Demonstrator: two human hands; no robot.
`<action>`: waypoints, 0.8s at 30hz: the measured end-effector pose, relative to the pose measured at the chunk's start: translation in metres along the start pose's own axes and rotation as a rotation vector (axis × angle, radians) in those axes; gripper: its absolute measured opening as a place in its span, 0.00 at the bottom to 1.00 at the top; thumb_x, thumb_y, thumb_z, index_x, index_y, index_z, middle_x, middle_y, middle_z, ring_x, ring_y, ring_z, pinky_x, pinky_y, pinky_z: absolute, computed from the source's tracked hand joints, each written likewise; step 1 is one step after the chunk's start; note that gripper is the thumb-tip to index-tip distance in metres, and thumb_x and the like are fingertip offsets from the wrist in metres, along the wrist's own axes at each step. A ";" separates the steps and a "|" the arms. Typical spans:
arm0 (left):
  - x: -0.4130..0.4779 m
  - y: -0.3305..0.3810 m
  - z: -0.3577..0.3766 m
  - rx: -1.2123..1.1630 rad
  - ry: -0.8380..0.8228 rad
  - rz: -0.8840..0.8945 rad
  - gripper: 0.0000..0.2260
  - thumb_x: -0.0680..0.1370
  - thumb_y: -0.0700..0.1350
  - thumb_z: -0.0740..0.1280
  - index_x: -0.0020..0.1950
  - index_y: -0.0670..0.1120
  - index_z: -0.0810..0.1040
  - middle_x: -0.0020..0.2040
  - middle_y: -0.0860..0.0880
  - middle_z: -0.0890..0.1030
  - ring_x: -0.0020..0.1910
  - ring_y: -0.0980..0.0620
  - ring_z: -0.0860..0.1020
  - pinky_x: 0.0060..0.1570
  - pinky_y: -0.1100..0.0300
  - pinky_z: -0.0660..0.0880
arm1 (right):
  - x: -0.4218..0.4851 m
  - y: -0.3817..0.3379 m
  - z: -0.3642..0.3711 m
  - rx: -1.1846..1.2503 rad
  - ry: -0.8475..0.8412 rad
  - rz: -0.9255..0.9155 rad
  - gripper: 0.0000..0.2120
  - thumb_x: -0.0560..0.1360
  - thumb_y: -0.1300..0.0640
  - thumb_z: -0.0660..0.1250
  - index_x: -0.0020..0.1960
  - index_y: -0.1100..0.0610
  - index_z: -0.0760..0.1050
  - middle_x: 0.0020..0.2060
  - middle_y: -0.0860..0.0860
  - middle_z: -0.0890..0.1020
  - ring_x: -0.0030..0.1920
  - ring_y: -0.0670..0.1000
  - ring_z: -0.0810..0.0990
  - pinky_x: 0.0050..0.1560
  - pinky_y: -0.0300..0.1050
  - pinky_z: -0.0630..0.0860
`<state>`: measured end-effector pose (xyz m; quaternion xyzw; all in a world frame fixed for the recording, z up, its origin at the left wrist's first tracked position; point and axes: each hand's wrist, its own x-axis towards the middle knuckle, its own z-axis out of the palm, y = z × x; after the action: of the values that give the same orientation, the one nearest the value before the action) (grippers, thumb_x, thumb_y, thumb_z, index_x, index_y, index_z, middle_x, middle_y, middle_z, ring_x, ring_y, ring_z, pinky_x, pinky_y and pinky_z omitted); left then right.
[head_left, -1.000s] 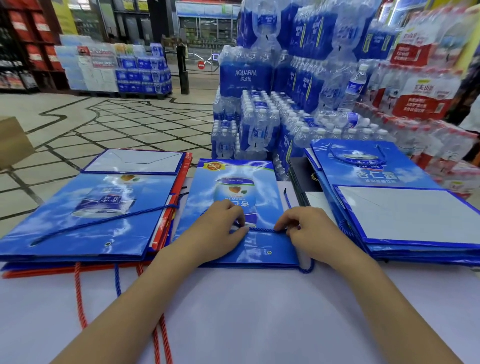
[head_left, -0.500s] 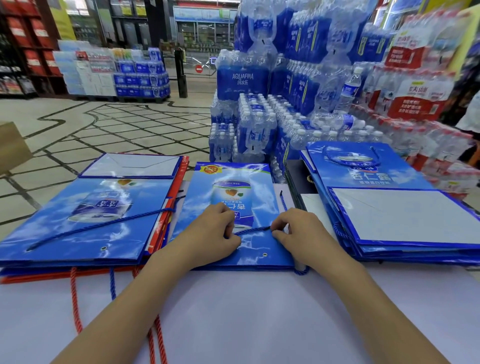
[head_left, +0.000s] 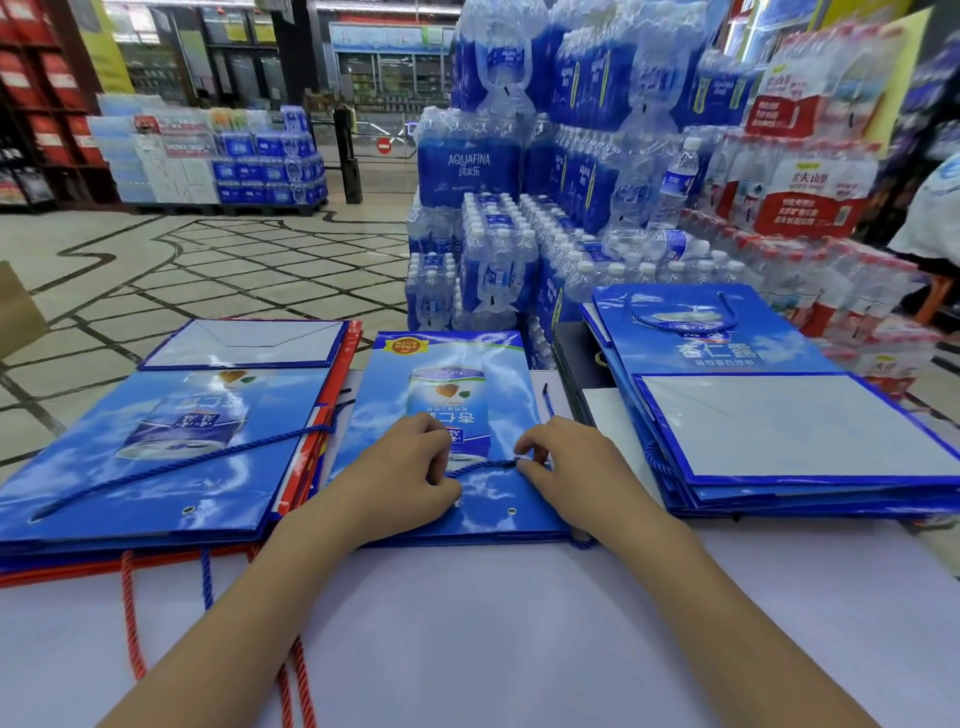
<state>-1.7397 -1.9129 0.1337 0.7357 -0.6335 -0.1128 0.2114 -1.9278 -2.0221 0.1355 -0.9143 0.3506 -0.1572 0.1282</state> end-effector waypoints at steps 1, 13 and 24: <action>0.000 0.000 0.000 0.004 -0.004 0.000 0.08 0.70 0.50 0.65 0.36 0.48 0.70 0.50 0.54 0.72 0.53 0.54 0.72 0.56 0.51 0.73 | 0.000 0.000 0.000 -0.006 -0.006 -0.002 0.08 0.80 0.49 0.63 0.55 0.48 0.78 0.50 0.46 0.76 0.50 0.49 0.75 0.48 0.42 0.70; 0.001 0.018 0.012 0.004 0.104 0.250 0.12 0.78 0.50 0.65 0.61 0.51 0.78 0.52 0.55 0.80 0.52 0.57 0.74 0.54 0.62 0.69 | -0.002 -0.010 0.000 0.148 0.052 -0.063 0.06 0.79 0.53 0.66 0.50 0.53 0.80 0.45 0.46 0.78 0.42 0.45 0.70 0.50 0.44 0.72; 0.005 0.014 0.014 -0.134 0.181 0.180 0.02 0.78 0.45 0.68 0.48 0.52 0.78 0.44 0.56 0.79 0.43 0.59 0.74 0.43 0.69 0.68 | -0.006 -0.015 -0.007 0.243 0.039 -0.071 0.04 0.77 0.51 0.68 0.47 0.50 0.80 0.43 0.43 0.81 0.44 0.44 0.75 0.52 0.45 0.74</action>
<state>-1.7572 -1.9222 0.1281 0.6672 -0.6664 -0.0689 0.3256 -1.9251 -2.0081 0.1459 -0.9005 0.2989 -0.2208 0.2257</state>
